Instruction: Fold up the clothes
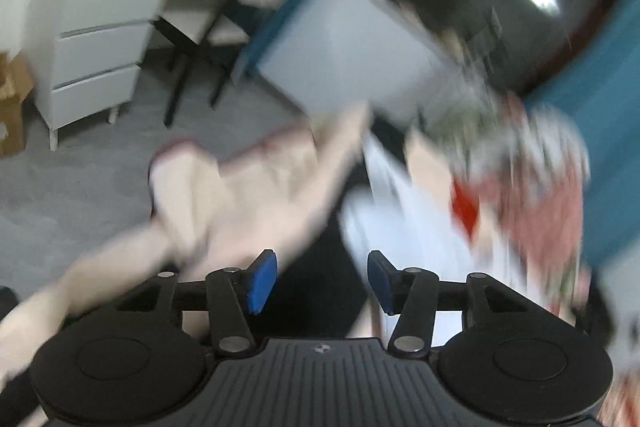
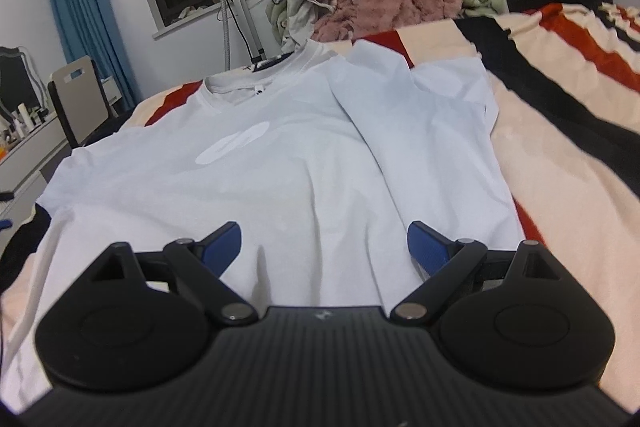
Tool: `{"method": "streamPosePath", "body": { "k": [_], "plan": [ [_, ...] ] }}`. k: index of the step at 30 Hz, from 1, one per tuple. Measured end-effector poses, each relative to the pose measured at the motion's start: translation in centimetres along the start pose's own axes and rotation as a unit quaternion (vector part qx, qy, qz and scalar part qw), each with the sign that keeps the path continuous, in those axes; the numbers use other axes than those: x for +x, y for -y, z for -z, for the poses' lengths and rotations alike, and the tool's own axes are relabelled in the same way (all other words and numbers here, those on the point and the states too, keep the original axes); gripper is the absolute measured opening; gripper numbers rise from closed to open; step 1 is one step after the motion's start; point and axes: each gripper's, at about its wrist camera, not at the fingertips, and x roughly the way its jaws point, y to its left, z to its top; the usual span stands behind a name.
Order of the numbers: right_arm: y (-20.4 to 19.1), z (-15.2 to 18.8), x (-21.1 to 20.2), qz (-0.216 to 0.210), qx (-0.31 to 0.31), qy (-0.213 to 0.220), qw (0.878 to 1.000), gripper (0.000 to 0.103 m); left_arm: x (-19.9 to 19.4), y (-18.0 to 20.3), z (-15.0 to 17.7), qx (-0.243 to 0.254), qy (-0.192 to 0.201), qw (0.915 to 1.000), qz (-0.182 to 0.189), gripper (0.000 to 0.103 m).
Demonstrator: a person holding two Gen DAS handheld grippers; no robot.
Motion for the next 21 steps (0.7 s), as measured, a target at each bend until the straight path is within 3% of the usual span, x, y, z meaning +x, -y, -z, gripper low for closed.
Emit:
{"method": "streamPosePath", "body": {
  "k": [4, 9, 10, 13, 21],
  "plan": [
    [-0.4, -0.3, -1.5, -0.004, -0.013, 0.017, 1.0, 0.091, -5.1, 1.3, 7.5, 0.061, -0.104, 0.9927, 0.0, 0.053],
    [-1.0, -0.3, -4.5, -0.007, -0.034, 0.042, 0.999, 0.091, -8.9, 0.6, 14.3, 0.073, -0.206, 0.9753, -0.032, 0.05],
    [-1.1, -0.3, -5.2, -0.007, -0.038, 0.047, 0.998, 0.091, -9.1, 0.5, 14.5, 0.062, -0.224, 0.9719, -0.037, 0.044],
    [-1.0, -0.1, -7.5, -0.007, -0.041, 0.054, 0.998, 0.091, -10.9, 0.7, 15.1, 0.045, -0.232, 0.9702, -0.056, 0.042],
    [-0.4, 0.4, -13.1, -0.008, -0.031, 0.062, 0.998, 0.091, -12.6, 3.1, 18.4, 0.092, -0.328, 0.9358, -0.09, 0.044]
  ]
}}
